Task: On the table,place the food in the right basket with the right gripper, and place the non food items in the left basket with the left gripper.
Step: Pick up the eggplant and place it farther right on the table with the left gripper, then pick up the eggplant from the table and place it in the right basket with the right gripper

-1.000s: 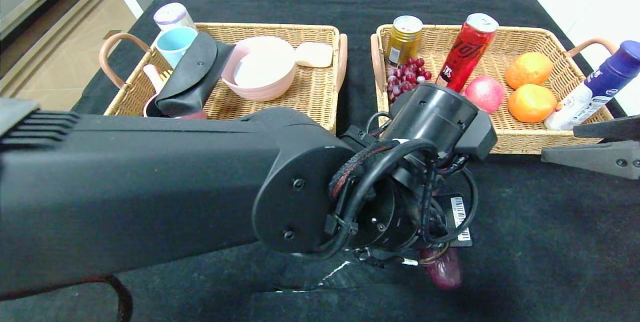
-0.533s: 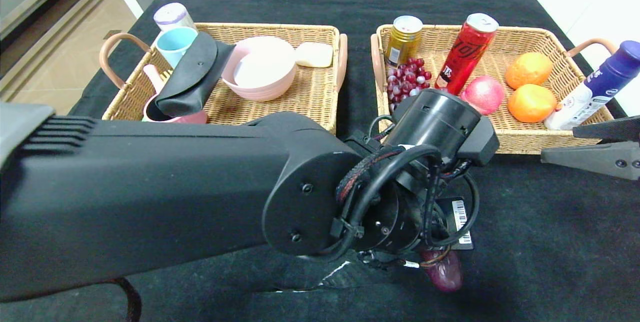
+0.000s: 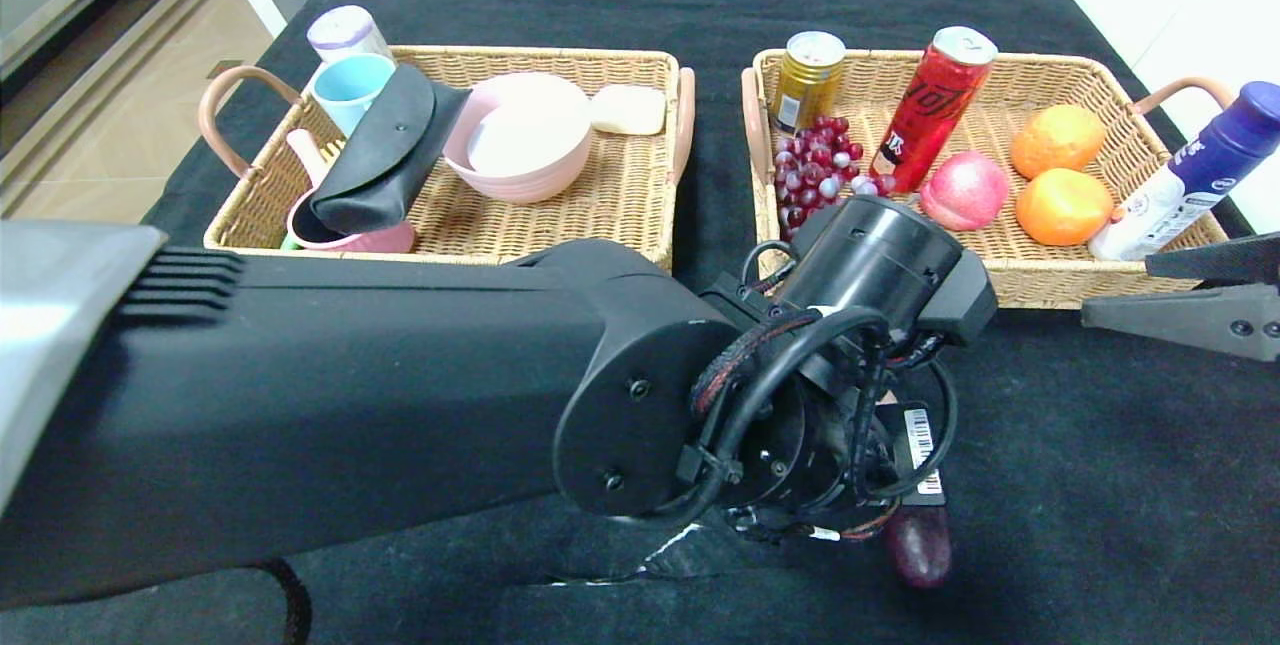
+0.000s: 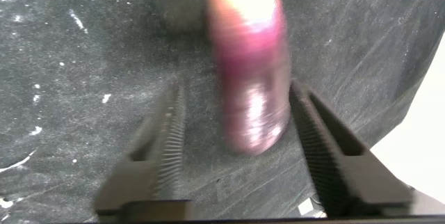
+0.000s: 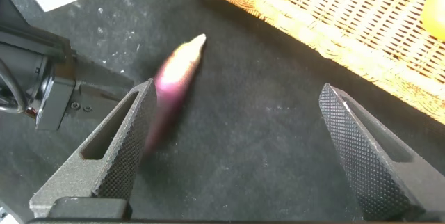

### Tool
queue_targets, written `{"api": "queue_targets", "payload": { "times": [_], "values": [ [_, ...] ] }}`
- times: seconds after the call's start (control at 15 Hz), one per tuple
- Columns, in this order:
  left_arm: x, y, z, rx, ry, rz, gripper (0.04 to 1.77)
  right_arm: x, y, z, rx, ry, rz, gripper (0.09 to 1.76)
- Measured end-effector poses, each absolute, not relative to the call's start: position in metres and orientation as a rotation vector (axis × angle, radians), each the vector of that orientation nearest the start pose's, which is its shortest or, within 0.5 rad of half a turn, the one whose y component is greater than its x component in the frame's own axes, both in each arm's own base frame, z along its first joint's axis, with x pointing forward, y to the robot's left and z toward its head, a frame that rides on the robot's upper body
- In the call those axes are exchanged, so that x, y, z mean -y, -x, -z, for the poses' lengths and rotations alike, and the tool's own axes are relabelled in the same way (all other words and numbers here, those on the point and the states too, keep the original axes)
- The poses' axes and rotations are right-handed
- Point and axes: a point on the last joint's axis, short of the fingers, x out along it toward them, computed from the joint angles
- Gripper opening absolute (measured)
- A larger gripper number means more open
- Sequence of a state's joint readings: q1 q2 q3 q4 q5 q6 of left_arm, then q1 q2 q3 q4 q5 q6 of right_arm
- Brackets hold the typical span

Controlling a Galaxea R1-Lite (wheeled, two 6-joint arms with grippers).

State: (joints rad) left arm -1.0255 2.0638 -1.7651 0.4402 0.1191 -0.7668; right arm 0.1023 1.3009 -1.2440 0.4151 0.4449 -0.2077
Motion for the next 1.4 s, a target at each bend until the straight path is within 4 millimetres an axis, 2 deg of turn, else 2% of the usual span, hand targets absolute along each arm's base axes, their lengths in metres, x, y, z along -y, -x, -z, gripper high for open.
{"api": "queue_targets", "payload": {
  "times": [0.33,0.8,1.13,1.4],
  "values": [
    [0.347,-0.214,-0.215,-0.917,0.277,0.556,1.41,-0.029,-0.186,-0.309,-0.411,0.118,-0.583,1.71],
    [0.346,-0.213,-0.217,-0.911,0.278,0.555,1.59,-0.029,-0.186,-0.309,-0.411,0.118,-0.583,1.71],
    [0.335,-0.207,-0.237,-0.877,0.297,0.571,1.65,-0.029,-0.186,-0.310,-0.409,0.118,-0.583,1.71],
    [0.317,-0.199,-0.258,-0.856,0.286,0.578,1.68,-0.029,-0.186,-0.310,-0.410,0.118,-0.583,1.71]
  ]
}}
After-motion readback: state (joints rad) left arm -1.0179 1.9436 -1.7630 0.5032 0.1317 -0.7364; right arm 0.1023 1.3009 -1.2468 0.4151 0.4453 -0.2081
